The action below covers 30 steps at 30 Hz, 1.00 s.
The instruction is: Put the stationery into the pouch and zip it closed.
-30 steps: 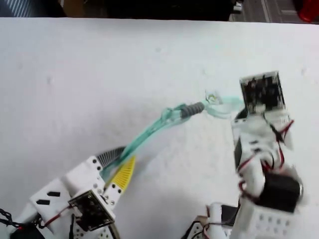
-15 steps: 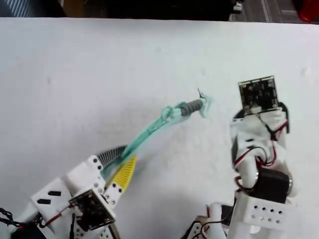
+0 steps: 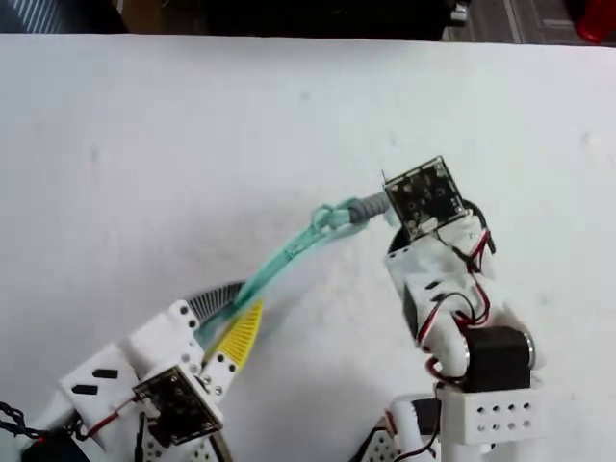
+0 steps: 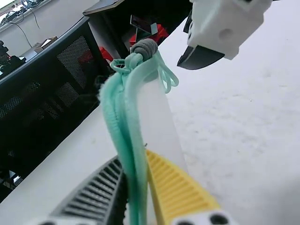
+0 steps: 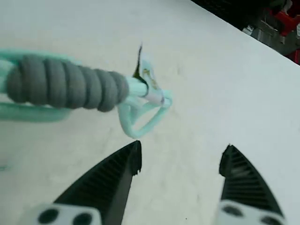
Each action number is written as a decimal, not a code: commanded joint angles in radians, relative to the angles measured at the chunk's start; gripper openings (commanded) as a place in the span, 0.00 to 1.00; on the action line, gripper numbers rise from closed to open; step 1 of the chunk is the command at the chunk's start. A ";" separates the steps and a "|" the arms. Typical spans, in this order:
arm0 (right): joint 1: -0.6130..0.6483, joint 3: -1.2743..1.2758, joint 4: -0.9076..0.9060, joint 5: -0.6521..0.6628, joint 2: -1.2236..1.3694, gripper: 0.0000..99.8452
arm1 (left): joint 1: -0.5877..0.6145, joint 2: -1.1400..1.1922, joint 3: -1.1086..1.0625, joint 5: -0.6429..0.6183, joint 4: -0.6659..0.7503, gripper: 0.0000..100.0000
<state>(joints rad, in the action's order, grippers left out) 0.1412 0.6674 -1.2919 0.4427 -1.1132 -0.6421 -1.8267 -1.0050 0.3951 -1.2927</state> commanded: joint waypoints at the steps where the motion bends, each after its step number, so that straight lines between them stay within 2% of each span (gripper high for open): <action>1: 0.038 -0.003 0.030 0.008 -0.002 0.27 | 0.013 0.002 -0.002 0.009 0.003 0.02; 7: -0.039 0.058 0.200 0.012 0.021 0.27 | 0.016 0.002 0.000 0.009 0.003 0.02; 12: -0.079 0.060 0.202 0.054 0.082 0.27 | 0.018 0.002 0.002 0.054 0.003 0.02; 20: 0.005 0.064 0.302 0.051 0.156 0.27 | 0.018 0.002 -0.003 0.066 0.003 0.02; 24: 0.015 0.063 0.367 0.003 0.237 0.27 | 0.018 0.002 -0.005 0.066 0.003 0.02; 30: 0.022 0.057 0.443 0.003 0.271 0.27 | 0.018 0.002 0.003 0.075 -0.012 0.02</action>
<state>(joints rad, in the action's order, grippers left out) 0.1534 0.7411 -0.8915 0.4580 -0.8370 -0.6421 -1.8267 -1.0050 0.4473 -1.2927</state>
